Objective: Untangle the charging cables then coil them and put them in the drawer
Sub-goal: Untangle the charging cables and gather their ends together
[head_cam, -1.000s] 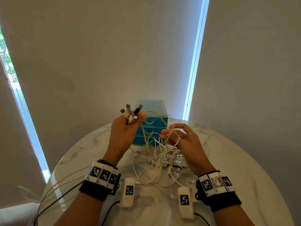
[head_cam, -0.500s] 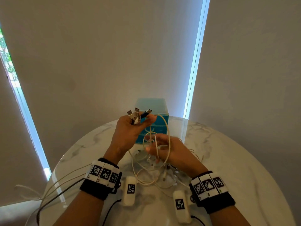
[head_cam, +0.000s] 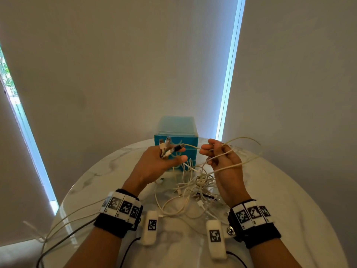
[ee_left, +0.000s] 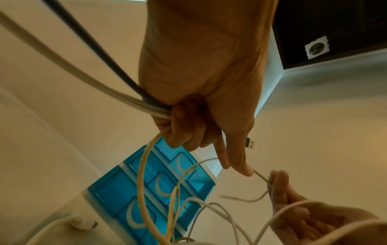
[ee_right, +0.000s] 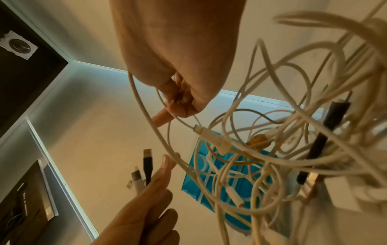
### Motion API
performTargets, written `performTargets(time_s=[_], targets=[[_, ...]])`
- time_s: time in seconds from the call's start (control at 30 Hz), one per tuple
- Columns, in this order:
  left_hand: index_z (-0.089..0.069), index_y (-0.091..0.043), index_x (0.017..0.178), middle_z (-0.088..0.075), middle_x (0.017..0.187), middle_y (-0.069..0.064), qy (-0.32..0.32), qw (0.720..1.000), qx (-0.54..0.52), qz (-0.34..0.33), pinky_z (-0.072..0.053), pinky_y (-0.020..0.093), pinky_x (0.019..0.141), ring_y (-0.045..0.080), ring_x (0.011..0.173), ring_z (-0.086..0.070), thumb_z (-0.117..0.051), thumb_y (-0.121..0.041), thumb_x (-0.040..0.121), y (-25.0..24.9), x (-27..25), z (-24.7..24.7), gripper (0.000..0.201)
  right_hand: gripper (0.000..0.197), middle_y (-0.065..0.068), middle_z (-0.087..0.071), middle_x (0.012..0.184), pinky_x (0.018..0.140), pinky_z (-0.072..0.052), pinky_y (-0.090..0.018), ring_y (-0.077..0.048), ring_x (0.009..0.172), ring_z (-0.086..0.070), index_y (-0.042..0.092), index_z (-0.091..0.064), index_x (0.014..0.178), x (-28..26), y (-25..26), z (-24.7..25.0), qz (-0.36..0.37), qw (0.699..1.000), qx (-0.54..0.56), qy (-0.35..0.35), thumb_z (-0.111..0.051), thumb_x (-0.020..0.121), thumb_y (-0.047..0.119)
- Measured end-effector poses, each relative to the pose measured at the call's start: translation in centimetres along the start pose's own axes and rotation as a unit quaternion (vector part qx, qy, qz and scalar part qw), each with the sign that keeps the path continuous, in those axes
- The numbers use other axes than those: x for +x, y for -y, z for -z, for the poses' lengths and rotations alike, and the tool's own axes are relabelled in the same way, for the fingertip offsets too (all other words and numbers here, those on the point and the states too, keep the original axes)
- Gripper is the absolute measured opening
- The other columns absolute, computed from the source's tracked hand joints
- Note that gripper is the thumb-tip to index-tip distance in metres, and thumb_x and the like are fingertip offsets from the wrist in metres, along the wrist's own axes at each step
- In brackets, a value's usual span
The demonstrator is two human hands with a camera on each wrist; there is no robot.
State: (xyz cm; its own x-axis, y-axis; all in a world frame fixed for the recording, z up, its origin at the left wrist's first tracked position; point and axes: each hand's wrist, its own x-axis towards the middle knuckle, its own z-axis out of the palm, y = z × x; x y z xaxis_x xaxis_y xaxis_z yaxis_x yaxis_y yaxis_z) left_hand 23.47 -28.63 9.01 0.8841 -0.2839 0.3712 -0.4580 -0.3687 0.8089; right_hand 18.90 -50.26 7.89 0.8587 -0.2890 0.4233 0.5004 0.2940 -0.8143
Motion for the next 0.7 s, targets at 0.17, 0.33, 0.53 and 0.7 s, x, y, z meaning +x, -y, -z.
performTargets(time_s=[0.17,0.33,0.53,0.7], targets=[[-0.080,-0.038,0.106,-0.073,0.074,-0.025,0.005,1.000,0.012,0.028,-0.053,0.015,0.067,-0.004,0.073,-0.068,-0.061,-0.065,0.100,-0.1,0.1,-0.9,0.034,0.029,-0.009,-0.080,0.101,0.071,-0.054,-0.022,-0.015,0.088,-0.076,-0.002,-0.066,0.126,-0.2,0.2,-0.5,-0.006,0.998,0.019,0.056,-0.046,0.114,0.016],[-0.084,-0.037,0.105,-0.044,0.049,-0.016,-0.102,0.975,-0.179,0.079,-0.031,0.027,0.051,0.006,0.049,-0.036,-0.055,-0.071,0.099,-0.2,0.2,0.0,0.046,0.026,-0.009,-0.080,0.121,0.072,-0.059,-0.025,-0.026,0.095,-0.079,0.006,-0.065,0.134,-1.0,0.4,-0.4,-0.053,0.970,-0.125,0.201,-0.058,0.110,0.012],[-0.063,-0.021,0.085,-0.028,0.059,-0.005,-0.142,0.938,-0.315,0.037,-0.015,0.030,0.050,0.013,0.051,-0.021,-0.049,-0.056,0.110,-0.2,0.4,1.0,0.046,0.043,-0.016,-0.071,0.133,0.054,-0.063,-0.034,-0.034,0.085,-0.082,0.004,-0.055,0.138,0.2,-0.8,0.6,-0.127,0.985,-0.110,0.034,-0.053,0.100,-0.017],[-0.059,-0.022,0.079,-0.028,0.062,-0.003,-0.167,0.923,-0.346,-0.003,-0.021,0.026,0.046,0.012,0.052,-0.021,-0.044,-0.054,0.111,-1.0,0.0,2.1,0.048,0.040,-0.017,-0.073,0.126,0.062,-0.058,-0.033,-0.026,0.082,-0.075,0.015,-0.066,0.136,1.6,-0.4,4.5,-0.117,0.967,-0.183,-0.130,-0.051,0.099,0.006]])
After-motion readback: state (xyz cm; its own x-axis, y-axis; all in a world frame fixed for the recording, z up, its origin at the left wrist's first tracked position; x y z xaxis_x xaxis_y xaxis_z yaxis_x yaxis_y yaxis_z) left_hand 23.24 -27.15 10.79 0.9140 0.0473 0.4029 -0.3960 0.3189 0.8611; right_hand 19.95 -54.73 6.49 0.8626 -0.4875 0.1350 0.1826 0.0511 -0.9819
